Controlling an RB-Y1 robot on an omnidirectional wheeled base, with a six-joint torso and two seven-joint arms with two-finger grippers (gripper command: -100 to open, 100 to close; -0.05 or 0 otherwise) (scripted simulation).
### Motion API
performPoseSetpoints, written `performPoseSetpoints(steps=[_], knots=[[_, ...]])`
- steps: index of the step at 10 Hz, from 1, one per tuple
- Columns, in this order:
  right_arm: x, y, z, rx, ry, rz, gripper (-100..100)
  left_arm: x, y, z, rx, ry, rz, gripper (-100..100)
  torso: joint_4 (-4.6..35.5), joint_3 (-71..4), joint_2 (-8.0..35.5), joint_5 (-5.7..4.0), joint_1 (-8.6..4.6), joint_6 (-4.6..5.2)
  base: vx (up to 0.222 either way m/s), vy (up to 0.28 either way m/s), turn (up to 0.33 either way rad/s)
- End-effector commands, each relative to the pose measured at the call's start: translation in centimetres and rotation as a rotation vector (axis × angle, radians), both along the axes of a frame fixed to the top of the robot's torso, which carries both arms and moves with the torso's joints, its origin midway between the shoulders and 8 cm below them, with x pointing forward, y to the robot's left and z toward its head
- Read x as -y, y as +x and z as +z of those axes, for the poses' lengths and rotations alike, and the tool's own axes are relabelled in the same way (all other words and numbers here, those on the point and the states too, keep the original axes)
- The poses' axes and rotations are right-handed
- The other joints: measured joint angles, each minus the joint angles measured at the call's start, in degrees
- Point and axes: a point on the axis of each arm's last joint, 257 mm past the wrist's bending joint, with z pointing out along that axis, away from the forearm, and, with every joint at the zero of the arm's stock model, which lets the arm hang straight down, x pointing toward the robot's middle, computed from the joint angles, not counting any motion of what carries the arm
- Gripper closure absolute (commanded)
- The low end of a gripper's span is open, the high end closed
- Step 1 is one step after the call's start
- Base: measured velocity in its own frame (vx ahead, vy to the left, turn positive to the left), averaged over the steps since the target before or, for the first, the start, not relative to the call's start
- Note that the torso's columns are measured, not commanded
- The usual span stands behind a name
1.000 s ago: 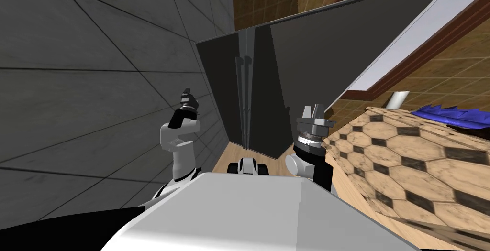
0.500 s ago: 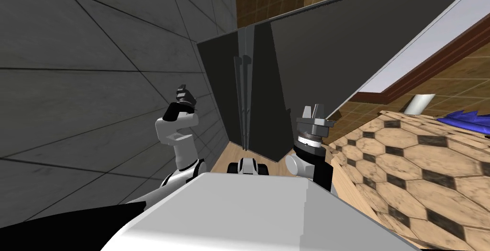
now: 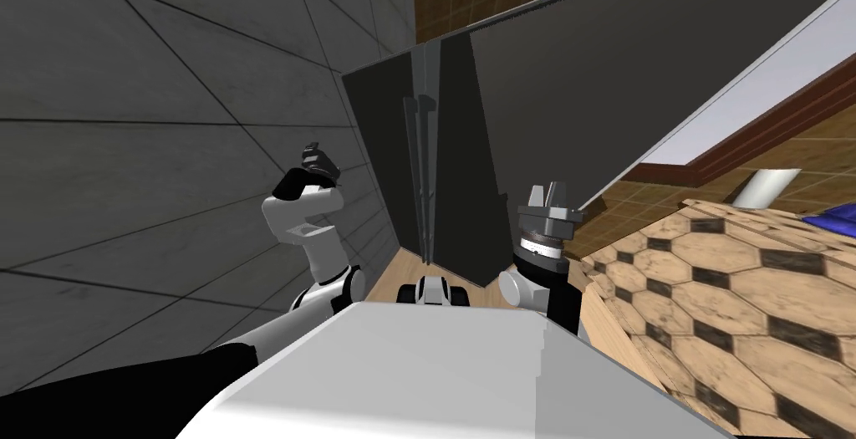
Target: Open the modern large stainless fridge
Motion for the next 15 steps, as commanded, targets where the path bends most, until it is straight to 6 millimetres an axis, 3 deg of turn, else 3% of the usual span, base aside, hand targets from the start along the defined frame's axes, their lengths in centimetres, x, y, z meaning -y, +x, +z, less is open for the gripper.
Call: performPoseSetpoints(steps=[1, 8, 15], knots=[[0.0, 0.0, 0.0, 0.0, 0.0, 0.0, 0, 0.0, 0.2, 0.4, -0.012, -0.045, -0.004, -100, 0.0, 0.0, 0.0, -0.01, 0.02, 0.04, 0.014, -0.036, 0.003], [0.0, 0.0, 0.0, 0.0, 0.0, 0.0, 0, -0.3, 0.7, 3.3, 0.007, -0.217, -0.028, -100, 0.0, 0.0, 0.0, 0.03, 0.15, 0.03, 0.026, -0.068, 0.082], [0.0, 0.0, 0.0, 0.0, 0.0, 0.001, 0, 1.3, 1.2, 5.6, 0.004, -0.351, -0.089, -100, 0.0, 0.0, 0.0, 0.0, 0.07, 0.04, 0.02, -0.068, 0.071]])
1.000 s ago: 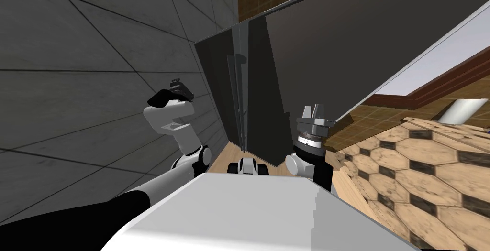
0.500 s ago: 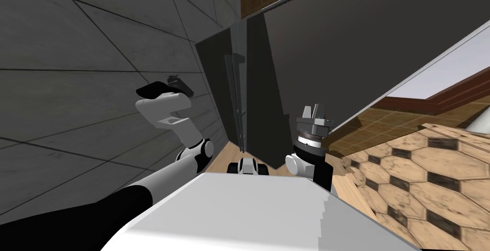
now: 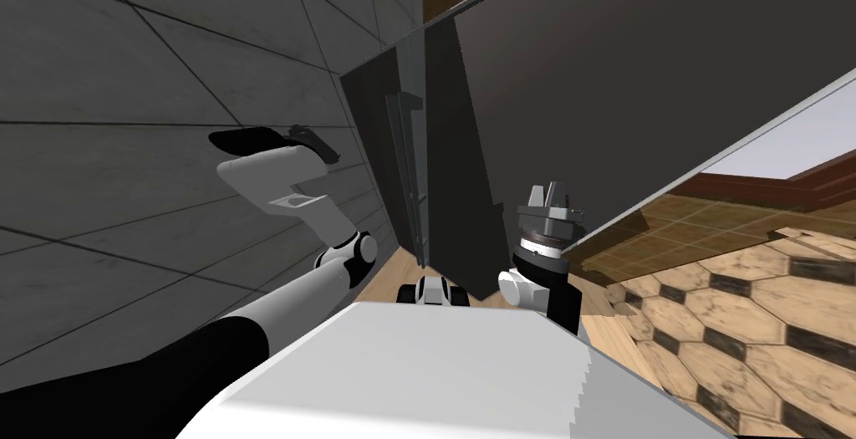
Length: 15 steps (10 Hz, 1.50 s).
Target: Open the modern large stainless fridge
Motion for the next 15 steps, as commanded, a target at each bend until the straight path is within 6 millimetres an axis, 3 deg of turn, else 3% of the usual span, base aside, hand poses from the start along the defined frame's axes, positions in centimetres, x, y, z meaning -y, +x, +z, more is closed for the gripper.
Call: performPoseSetpoints(steps=[1, 4, 12, 15], knots=[[0.0, 0.0, 0.0, 0.0, 0.0, 0.001, 0, 0.7, 0.3, 0.7, -0.002, -0.065, -0.032, -100, 0.0, 0.0, 0.0, 0.03, 0.02, 0.02, -0.031, -0.043, 0.105], [0.0, 0.0, 0.0, 0.0, 0.0, 0.001, 0, 2.1, 0.4, 2.4, 0.006, -0.124, -0.08, -100, 0.0, 0.0, 0.0, 0.01, -0.03, -0.03, -0.031, -0.038, 0.111], [0.0, 0.0, 0.0, 0.0, 0.0, 0.001, 0, 2.1, 0.4, 2.4, 0.006, -0.124, -0.08, -100, 0.0, 0.0, -0.1, 0.02, 0.02, -0.01, 0.001, 0.002, -0.005], [0.0, 0.0, 0.0, 0.0, 0.0, 0.001, 0, 3.7, 0.9, 3.7, 0.004, -0.179, -0.121, -100, 0.0, 0.0, 0.0, -0.04, -0.14, -0.01, -0.021, -0.04, -0.049]])
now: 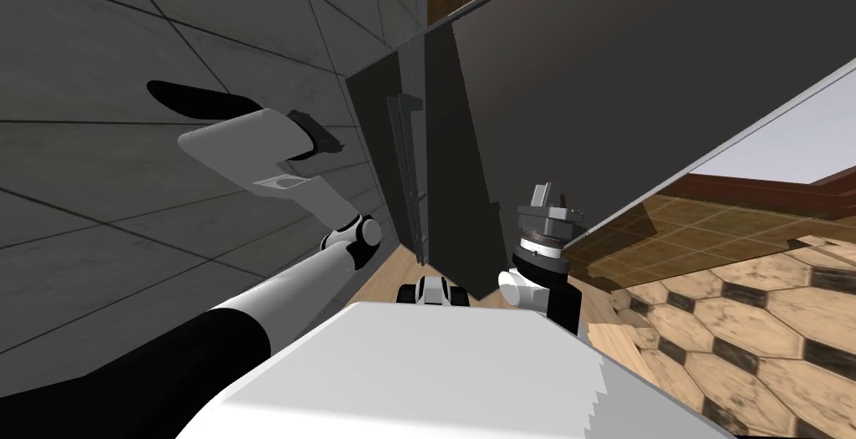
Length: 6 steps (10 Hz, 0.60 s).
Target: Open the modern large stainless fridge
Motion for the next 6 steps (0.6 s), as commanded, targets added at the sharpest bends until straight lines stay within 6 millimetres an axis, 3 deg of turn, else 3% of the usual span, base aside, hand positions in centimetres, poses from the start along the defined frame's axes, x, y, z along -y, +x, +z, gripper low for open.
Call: performPoseSetpoints(steps=[1, 6], knots=[[0.0, 0.0, 0.0, 0.0, 0.0, 0.0, 0, 1.5, 0.5, 0.9, -0.006, -0.046, -0.035, -100, 0.0, 0.0, 0.0, 0.01, 0.02, 0.01, -0.03, -0.058, -0.066], [0.0, 0.0, 0.0, 0.0, 0.0, 0.0, 0, 3.5, 0.9, 2.4, -0.016, -0.106, -0.083, -100, 0.0, 0.0, -0.1, 0.05, 0.12, 0.0, -0.02, -0.041, -0.035]])
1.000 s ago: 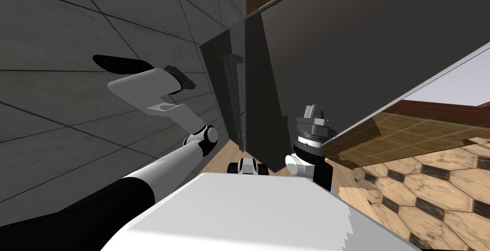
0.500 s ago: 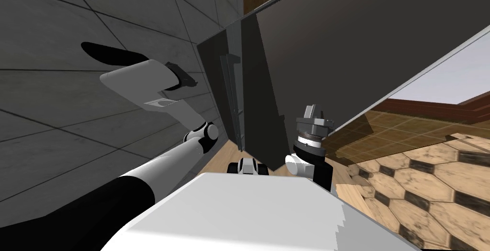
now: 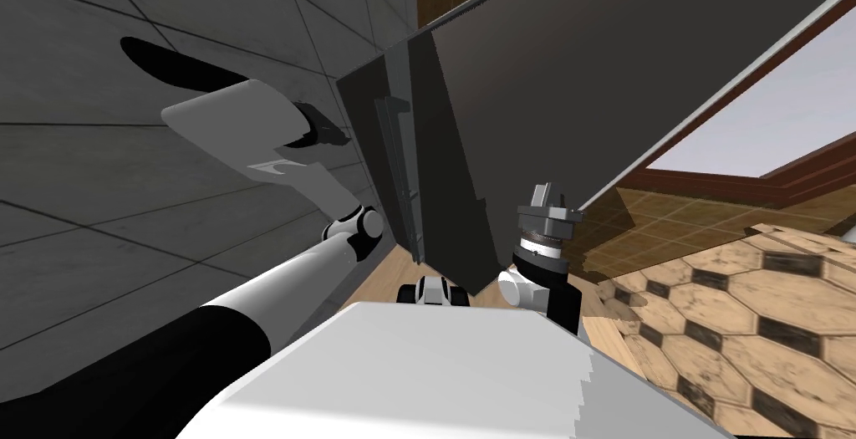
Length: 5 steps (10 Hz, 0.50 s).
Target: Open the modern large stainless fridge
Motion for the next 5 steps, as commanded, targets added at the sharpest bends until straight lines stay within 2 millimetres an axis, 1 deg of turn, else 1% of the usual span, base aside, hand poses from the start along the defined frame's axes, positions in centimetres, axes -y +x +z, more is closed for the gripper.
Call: performPoseSetpoints(steps=[1, 5], knots=[[0.0, 0.0, 0.0, 0.0, 0.0, 0.0, 0, 1.2, 0.1, 0.9, -0.01, -0.039, -0.032, -100, 0.0, 0.0, 0.0, 0.01, 0.05, -0.02, -0.014, -0.03, -0.038], [0.0, 0.0, 0.0, 0.0, 0.0, 0.0, 0, 3.1, 0.2, 2.4, -0.023, -0.091, -0.076, -100, 0.0, 0.0, 0.0, 0.01, 0.04, -0.02, -0.02, -0.046, -0.052]])
